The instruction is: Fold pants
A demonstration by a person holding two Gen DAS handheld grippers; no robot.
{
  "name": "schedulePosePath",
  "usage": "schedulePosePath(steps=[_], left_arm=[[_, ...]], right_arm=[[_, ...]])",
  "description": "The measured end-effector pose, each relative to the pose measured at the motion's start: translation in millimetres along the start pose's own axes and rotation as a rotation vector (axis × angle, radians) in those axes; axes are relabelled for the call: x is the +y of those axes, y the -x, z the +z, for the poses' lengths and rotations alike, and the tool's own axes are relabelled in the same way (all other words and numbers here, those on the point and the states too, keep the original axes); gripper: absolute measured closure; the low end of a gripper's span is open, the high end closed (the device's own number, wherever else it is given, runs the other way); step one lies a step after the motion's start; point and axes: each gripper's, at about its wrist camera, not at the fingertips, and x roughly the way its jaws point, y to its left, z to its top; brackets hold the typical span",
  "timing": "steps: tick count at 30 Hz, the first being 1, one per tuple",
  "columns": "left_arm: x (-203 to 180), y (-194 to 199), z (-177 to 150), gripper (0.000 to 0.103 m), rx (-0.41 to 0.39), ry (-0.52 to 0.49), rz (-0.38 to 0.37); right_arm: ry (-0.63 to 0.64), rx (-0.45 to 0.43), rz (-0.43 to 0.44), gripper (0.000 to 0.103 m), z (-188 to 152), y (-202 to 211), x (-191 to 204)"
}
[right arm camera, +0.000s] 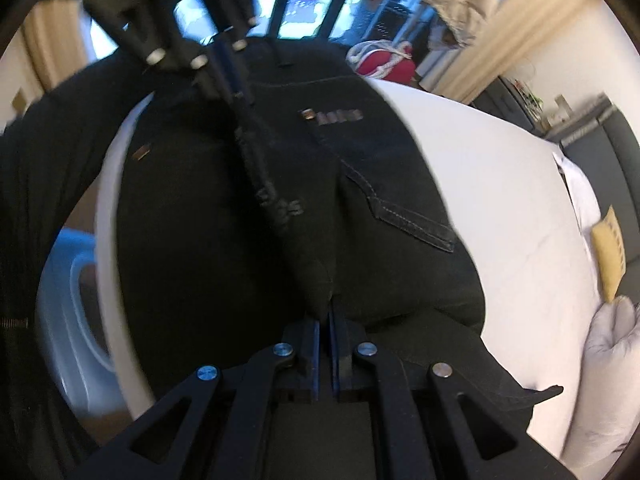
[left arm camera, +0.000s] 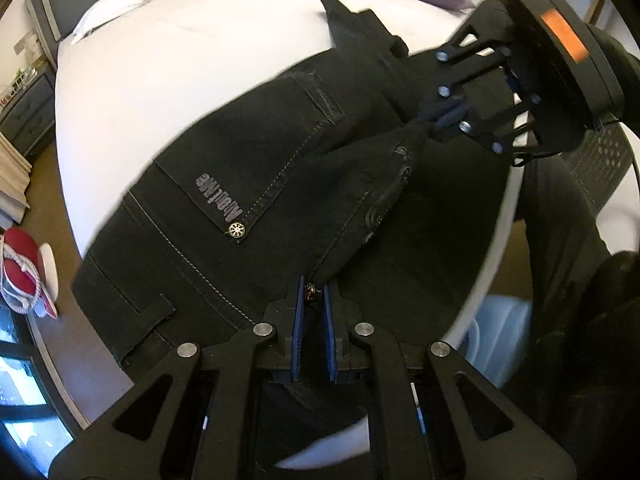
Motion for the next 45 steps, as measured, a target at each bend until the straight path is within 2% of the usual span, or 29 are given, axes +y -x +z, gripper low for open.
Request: schedulePosePath(steps=[4,9,11,13,17,22,27,30,35,37,41,45], left_arm=[[-18,1,-7,0.095,0.019,0.004,-0.018],[-38,0,-4,0.095,0.054,-0.063,0.019],[-51,4,-27,0.095,0.054,-0.074,0.021],[-56,7,-29,0.095,0.058,-0.08,0.017],[-50,11,-34,0.095,0.073,-0.082,0.014],[-43,5,-41,0.095,0.087,-0.075,0.013],[-31,-3,-42,0.089,0.079,0.005,-0.031],[-28,8,-43,0.087,0.076,0.024,-0.059],[-29,35,-44,0.087,0.125,-0.001,-0.071],[-27,46,-40,0.087,0.098,0.014,-0.057],[-26,57,-14,0.087,-0.029,0.086,-0.087],[-42,26,23,0.087,-0.083,0.116,-0.087]], right_arm=[[0.032,0.012,-0.01,0.098,-8,5,39],[0.039,0.03,-0.056,0.098,-16,8,64],[0.045,0.036,-0.08,0.098,-17,11,70],[0.042,0.034,-0.088,0.098,-13,12,74],[0.052,0.037,-0.094,0.097,-10,16,87],[0.083,0.071,-0.125,0.097,-8,2,96],[0.049,0.082,-0.135,0.096,-9,-8,95],[0.04,0.087,-0.16,0.095,-7,-13,95],[-0.009,0.083,-0.157,0.095,-8,-16,95],[-0.012,0.083,-0.165,0.095,-7,-18,95],[-0.035,0.085,-0.179,0.094,-4,-21,97],[-0.08,0.081,-0.2,0.094,-3,-23,97]])
